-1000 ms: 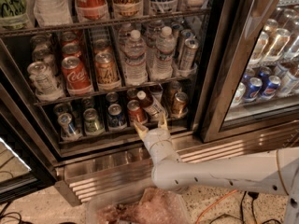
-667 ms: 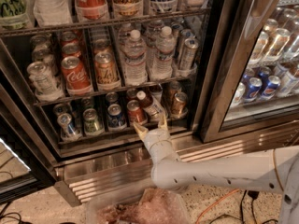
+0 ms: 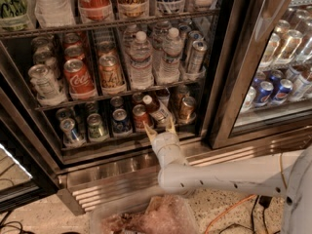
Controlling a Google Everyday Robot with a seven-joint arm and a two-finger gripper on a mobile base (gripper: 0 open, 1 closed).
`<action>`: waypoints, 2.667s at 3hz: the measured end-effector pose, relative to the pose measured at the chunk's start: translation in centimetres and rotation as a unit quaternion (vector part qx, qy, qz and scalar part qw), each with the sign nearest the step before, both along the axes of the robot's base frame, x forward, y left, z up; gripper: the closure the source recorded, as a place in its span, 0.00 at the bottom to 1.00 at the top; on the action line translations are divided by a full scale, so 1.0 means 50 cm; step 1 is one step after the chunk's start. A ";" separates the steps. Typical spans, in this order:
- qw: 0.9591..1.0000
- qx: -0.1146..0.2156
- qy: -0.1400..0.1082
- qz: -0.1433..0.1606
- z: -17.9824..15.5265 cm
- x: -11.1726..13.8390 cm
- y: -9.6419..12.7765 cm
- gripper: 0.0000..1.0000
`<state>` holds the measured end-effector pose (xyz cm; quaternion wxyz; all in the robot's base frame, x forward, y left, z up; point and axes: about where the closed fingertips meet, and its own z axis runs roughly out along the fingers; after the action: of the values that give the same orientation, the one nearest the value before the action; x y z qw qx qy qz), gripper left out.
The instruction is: Pick blue plastic bottle from bottom shelf of fridge
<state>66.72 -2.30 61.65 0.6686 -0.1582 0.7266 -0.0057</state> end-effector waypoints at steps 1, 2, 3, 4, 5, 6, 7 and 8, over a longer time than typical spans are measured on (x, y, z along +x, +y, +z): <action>1.000 -0.010 -0.006 -0.004 -0.003 0.010 -0.005 0.37; 1.000 -0.020 -0.010 -0.009 -0.007 0.021 -0.009 0.34; 0.999 -0.028 -0.011 -0.014 -0.014 0.033 -0.017 0.36; 0.999 -0.033 -0.012 -0.016 -0.019 0.048 -0.020 0.36; 0.999 -0.037 -0.019 -0.017 -0.014 0.066 -0.022 0.35; 0.998 -0.040 -0.040 -0.013 0.009 0.101 -0.010 0.36; 0.998 -0.038 -0.040 -0.011 0.008 0.112 -0.004 0.36; 0.999 -0.037 -0.033 -0.008 -0.002 0.121 0.003 0.35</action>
Offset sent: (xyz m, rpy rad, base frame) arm 0.0152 -0.0081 -0.0074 -0.0663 -0.0257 -0.0291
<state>72.76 -2.15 61.54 0.6862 -0.1765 0.7044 -0.0431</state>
